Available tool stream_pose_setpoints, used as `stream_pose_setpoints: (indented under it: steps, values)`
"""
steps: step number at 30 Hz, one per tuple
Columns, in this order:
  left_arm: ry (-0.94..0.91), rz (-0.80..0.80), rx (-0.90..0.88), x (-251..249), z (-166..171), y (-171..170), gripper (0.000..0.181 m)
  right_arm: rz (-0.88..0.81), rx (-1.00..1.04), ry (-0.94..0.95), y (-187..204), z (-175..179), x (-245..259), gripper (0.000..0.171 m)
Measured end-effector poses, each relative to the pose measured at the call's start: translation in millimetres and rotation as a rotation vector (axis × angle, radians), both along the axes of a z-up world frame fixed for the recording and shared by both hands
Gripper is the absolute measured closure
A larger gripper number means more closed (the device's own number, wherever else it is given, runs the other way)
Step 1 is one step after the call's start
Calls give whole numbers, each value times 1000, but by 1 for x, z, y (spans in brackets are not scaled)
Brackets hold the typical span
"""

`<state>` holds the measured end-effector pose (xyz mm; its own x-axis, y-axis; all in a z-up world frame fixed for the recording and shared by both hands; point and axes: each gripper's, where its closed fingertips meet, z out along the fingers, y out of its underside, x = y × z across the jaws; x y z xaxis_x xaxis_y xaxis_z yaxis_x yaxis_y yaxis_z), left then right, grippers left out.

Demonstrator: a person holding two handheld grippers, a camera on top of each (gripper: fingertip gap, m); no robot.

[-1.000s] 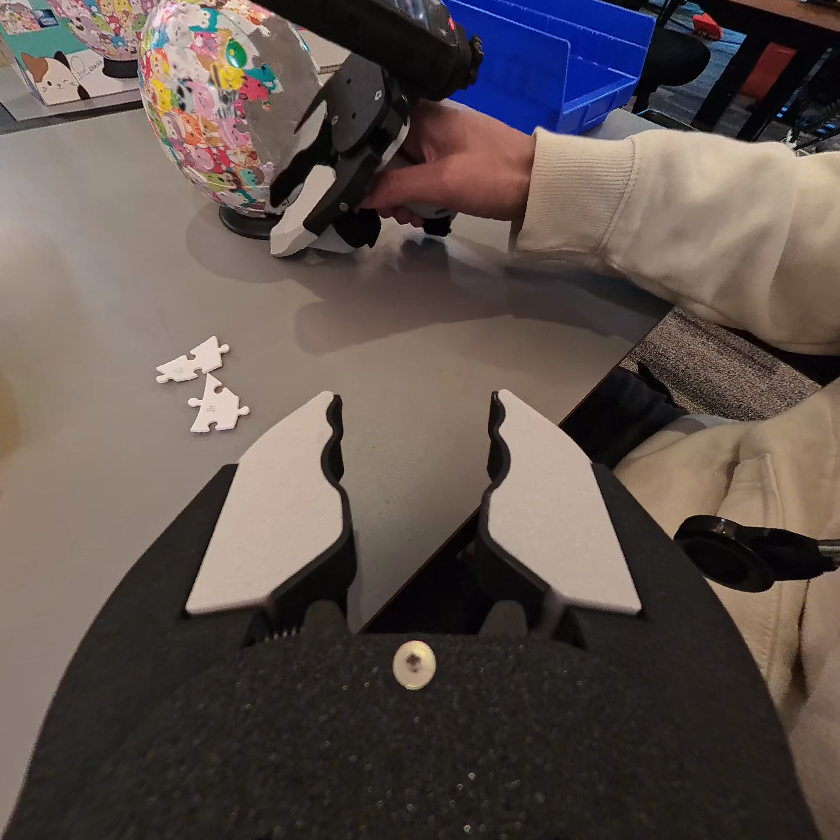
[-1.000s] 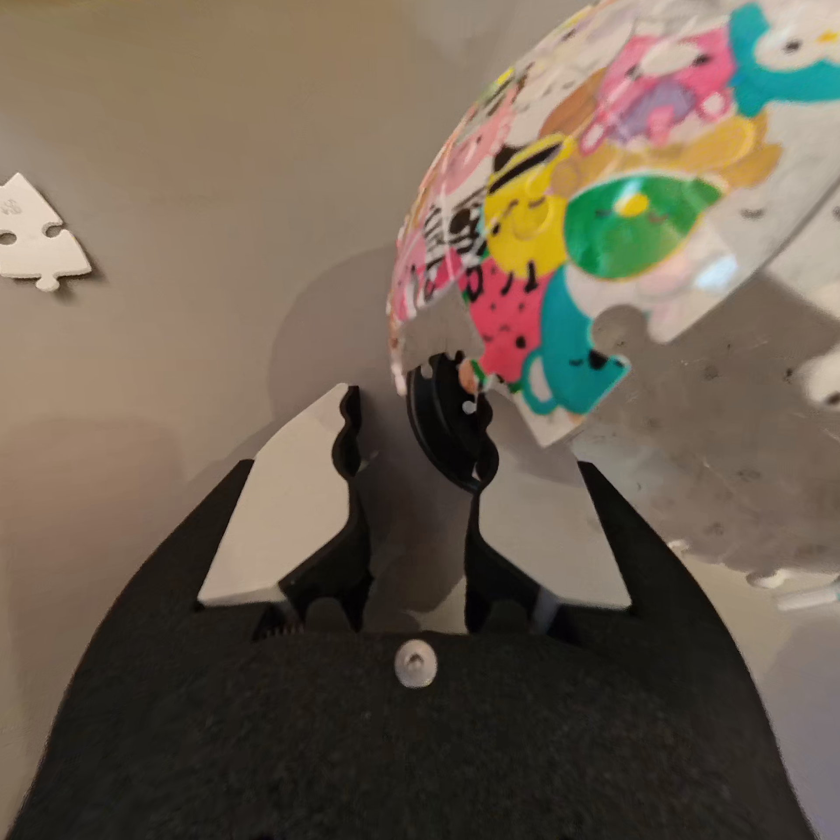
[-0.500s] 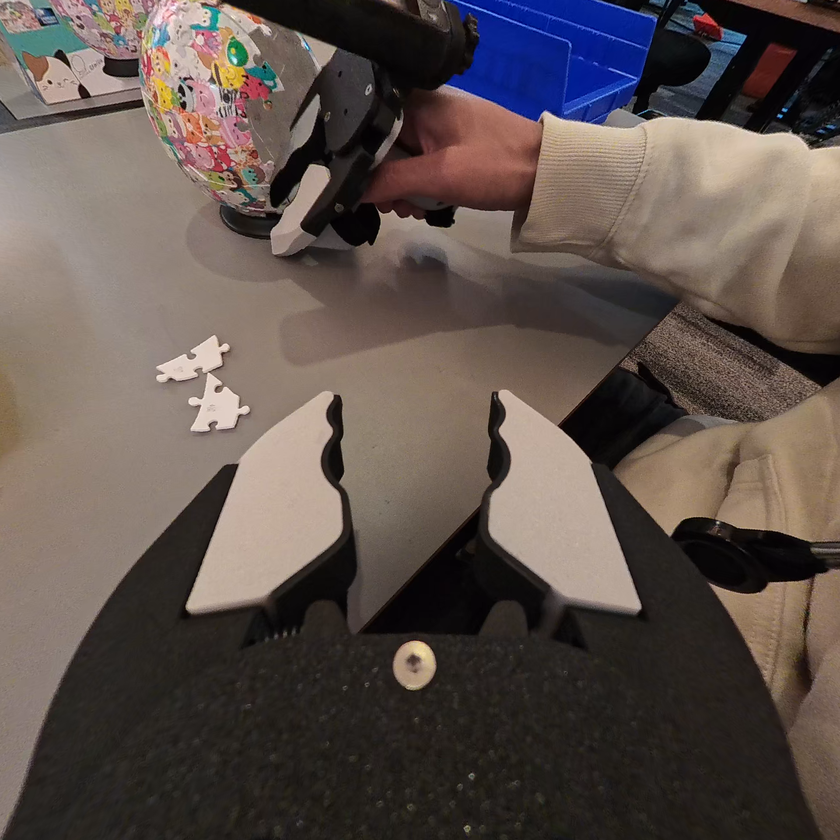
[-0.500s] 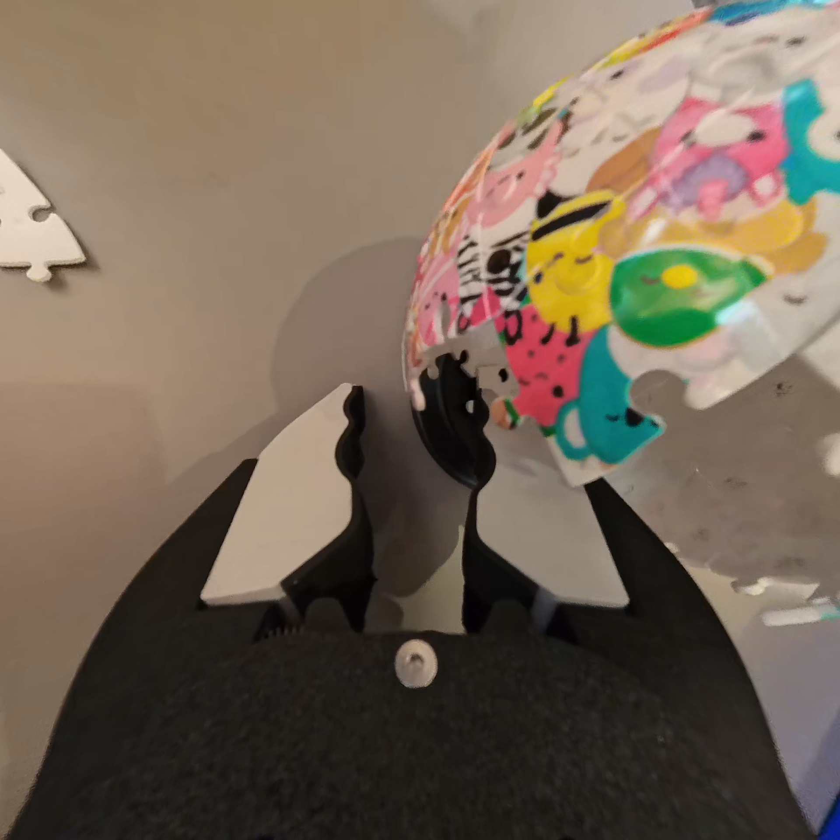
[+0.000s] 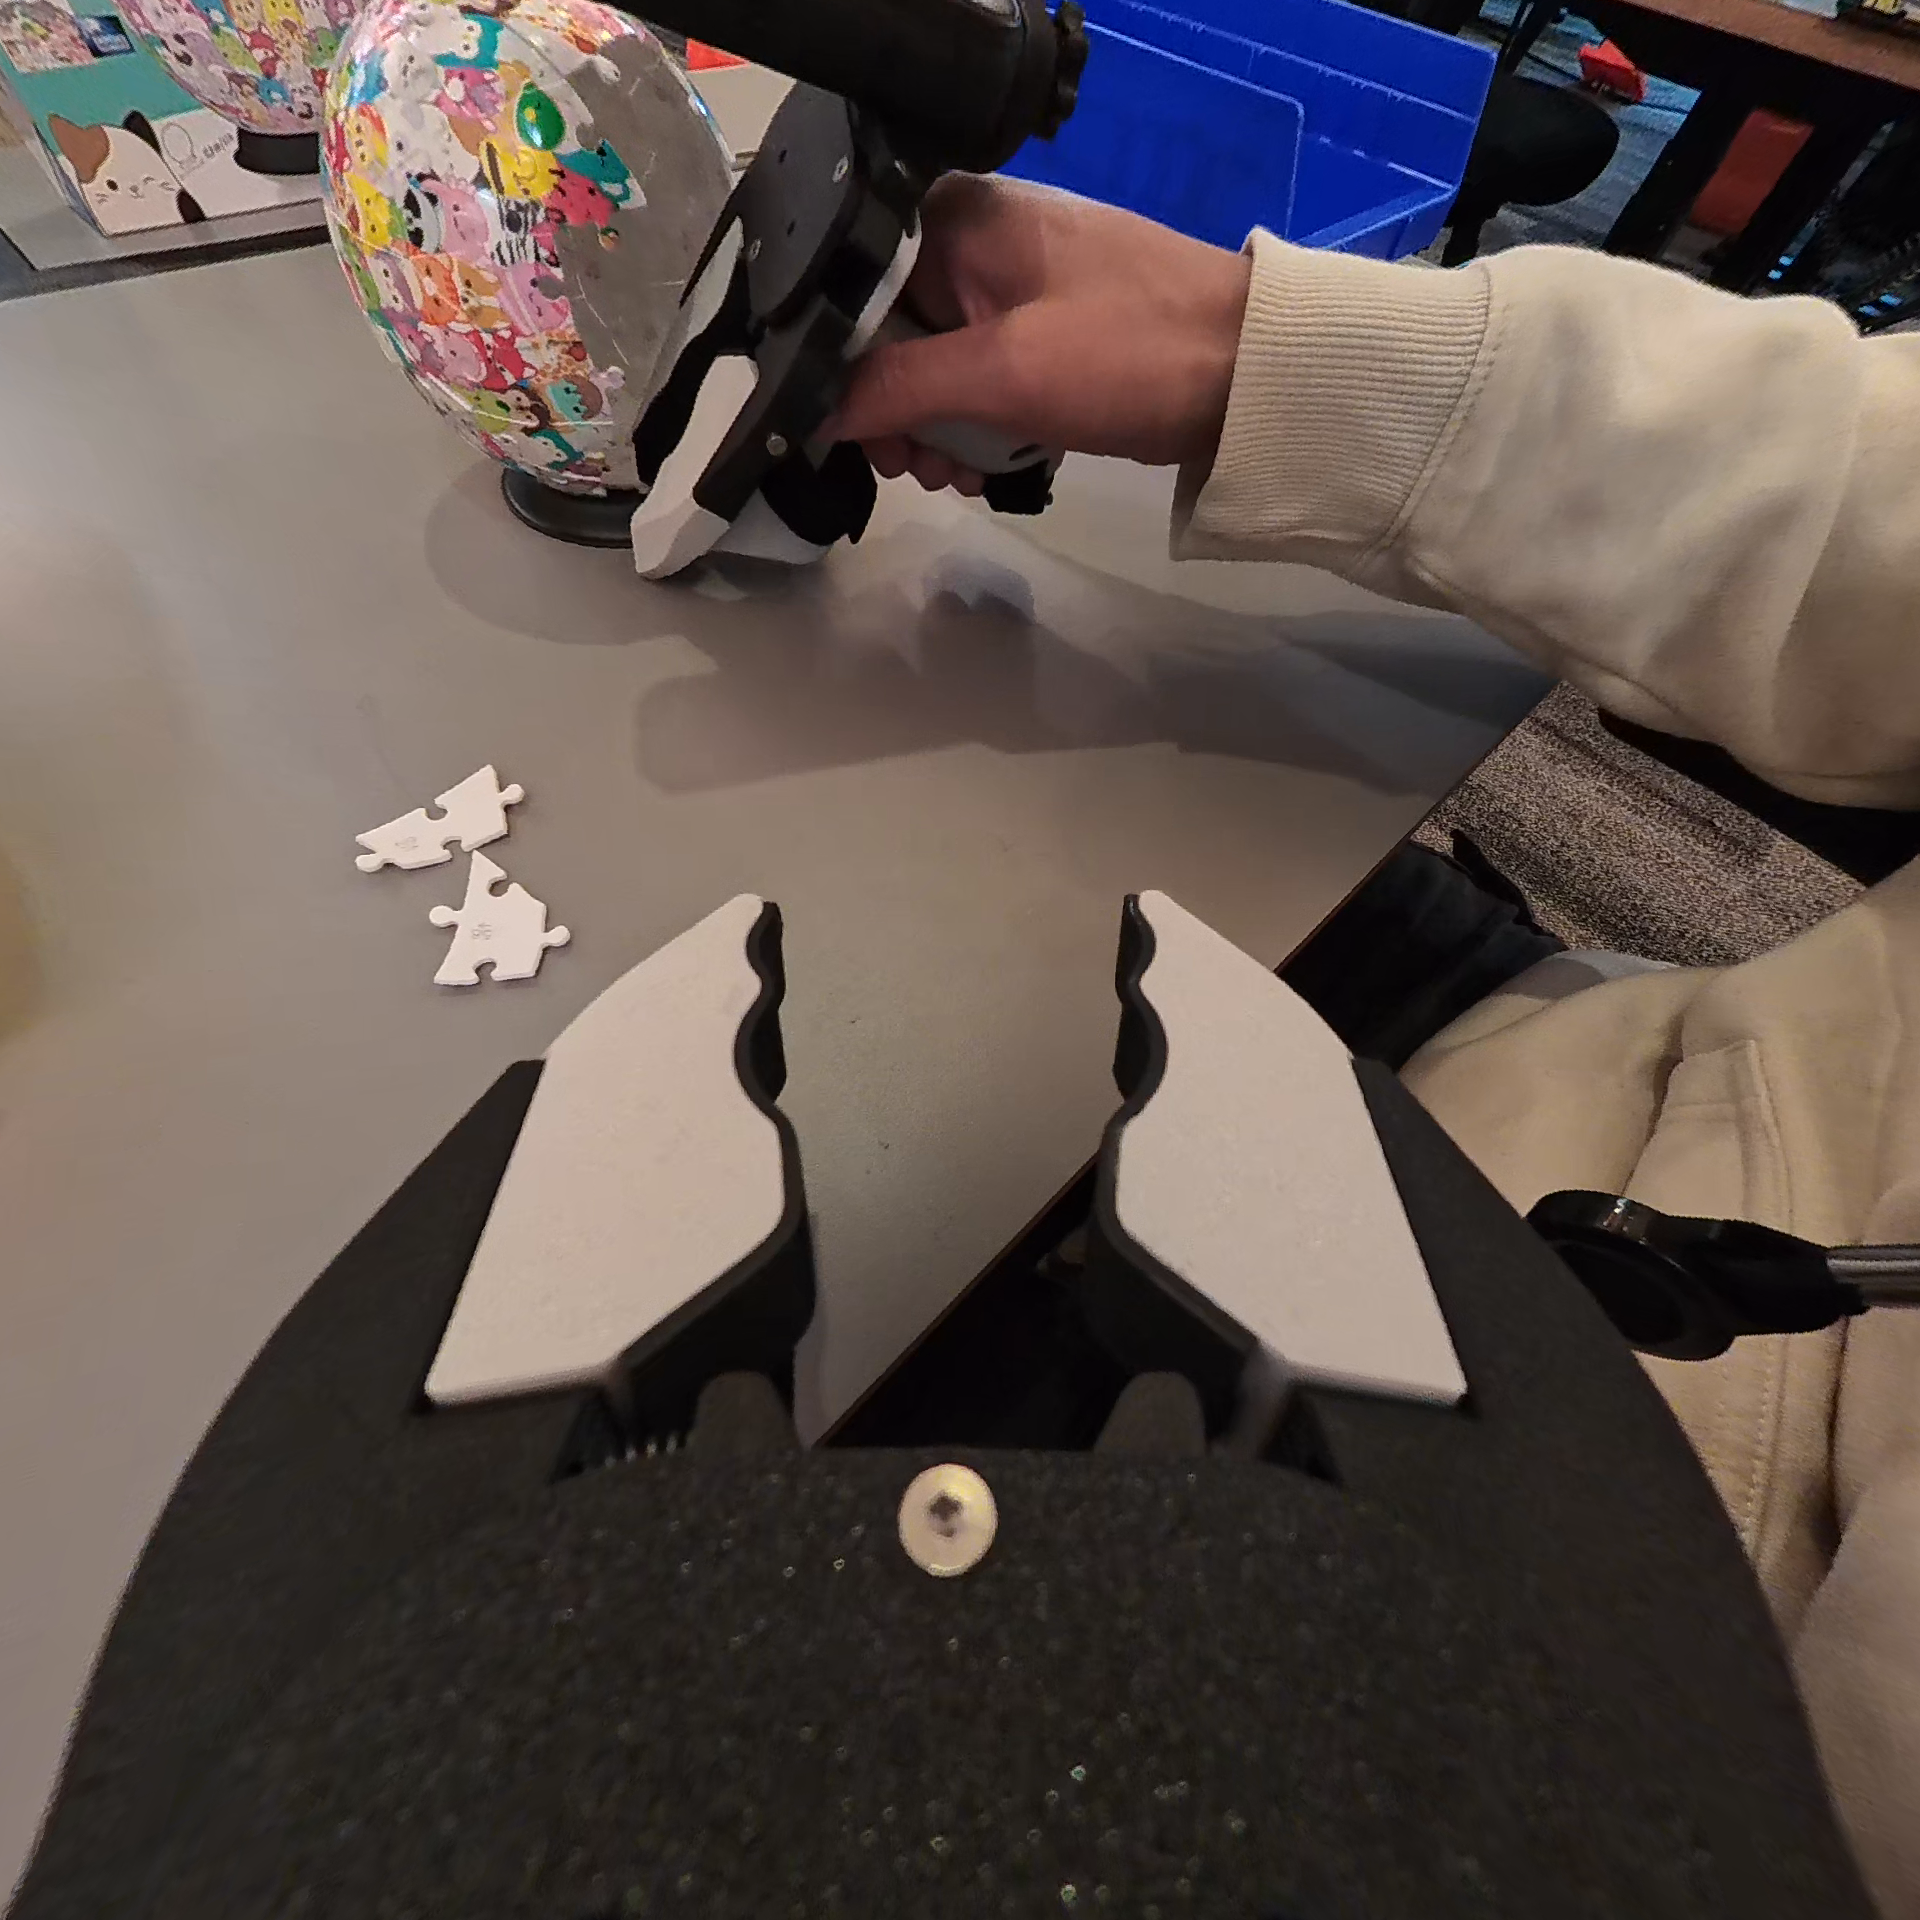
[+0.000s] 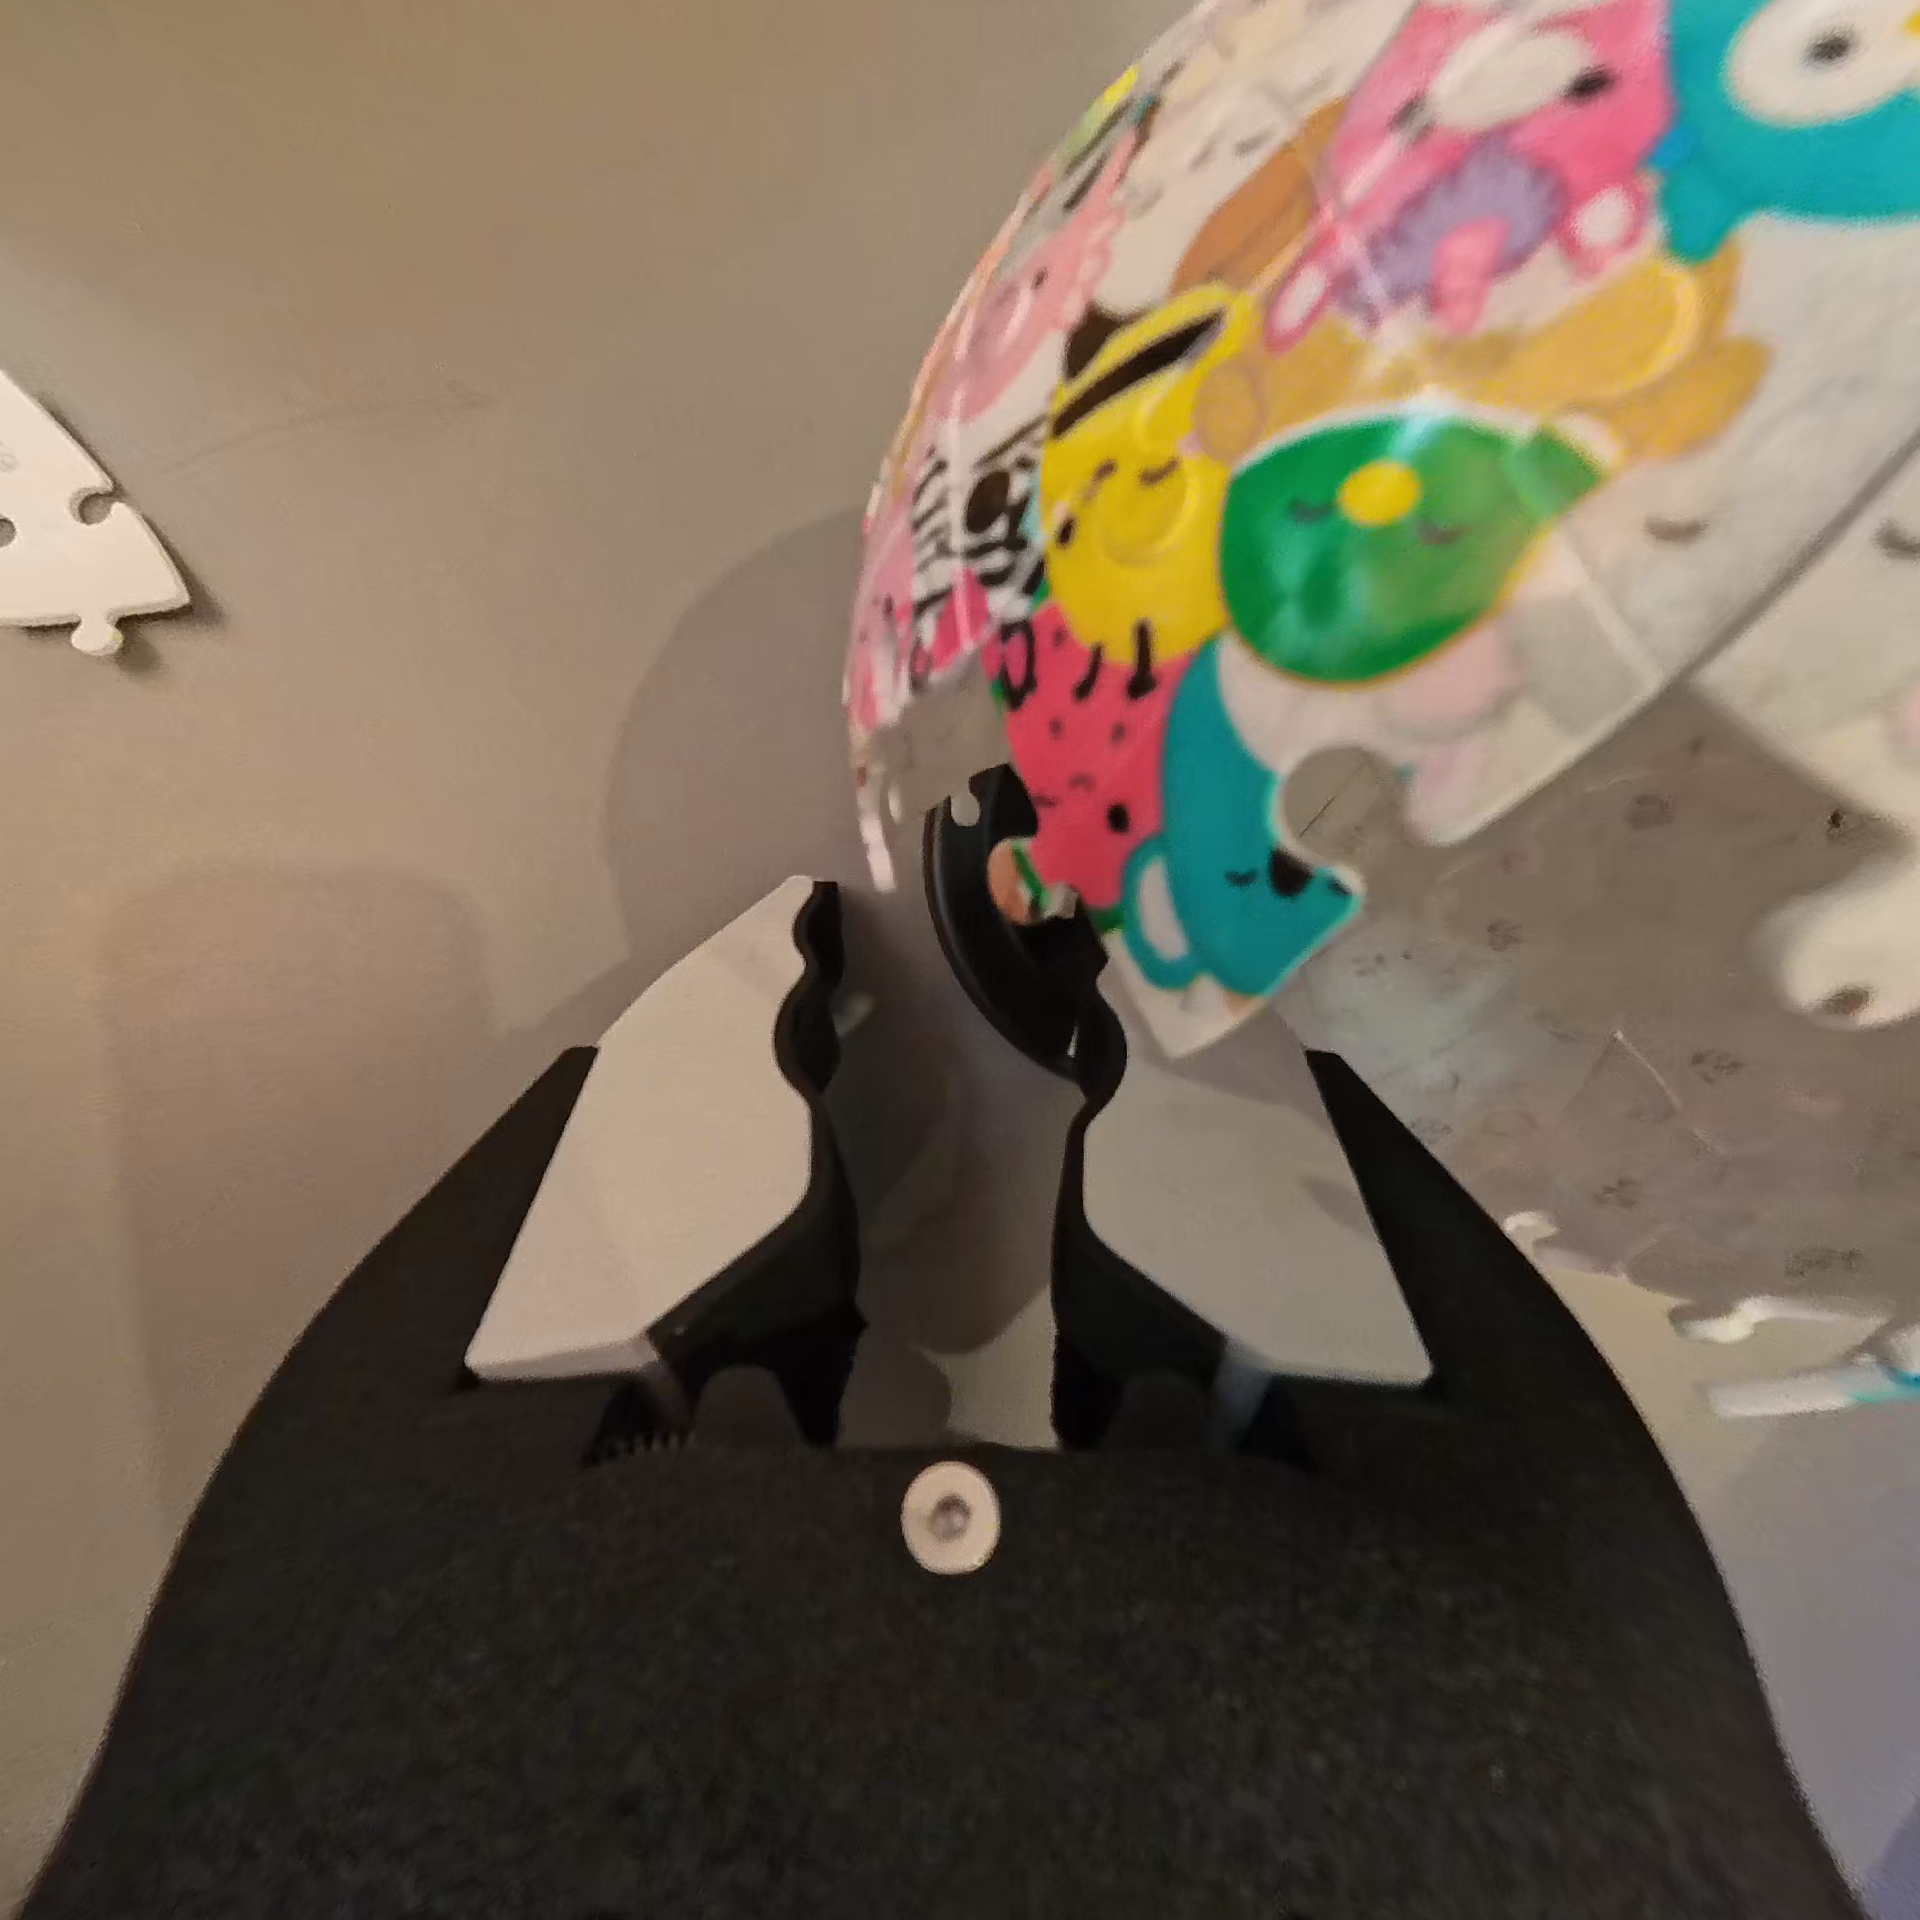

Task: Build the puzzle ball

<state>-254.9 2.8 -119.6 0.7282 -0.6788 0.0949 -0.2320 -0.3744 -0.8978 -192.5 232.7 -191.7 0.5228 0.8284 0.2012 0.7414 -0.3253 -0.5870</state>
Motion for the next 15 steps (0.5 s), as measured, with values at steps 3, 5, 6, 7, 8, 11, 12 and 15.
stream_pose_setpoints:
  steps: [3, 5, 6, 7, 8, 11, 12, 15]
  values:
    - [0, 0, 1, 0, 0, 0, 120, 7, -1, -11, 0, 0, 1, 130]
    - [0, 0, 1, 0, 0, 0, 120, 17, 25, -21, 0, 2, 1, 129]
    - [0, 1, 2, 0, 1, 0, 120, 25, 36, -25, 0, 3, 0, 128]
    - [0, 1, 2, 0, 1, 0, 120, 28, 48, -30, 0, 4, -1, 126]
    - [-2, 2, 2, 0, 1, 0, 120, 28, 65, -30, 1, 7, -2, 119]
    - [-7, 1, -2, -1, 1, 0, 120, 37, 61, -41, 0, 5, -5, 116]
    - [-9, 1, -3, -1, 1, 0, 120, 30, 57, -44, 1, 3, -5, 116]
    - [-13, 1, -4, -1, 1, 0, 120, 20, 23, -14, 0, 1, -6, 118]
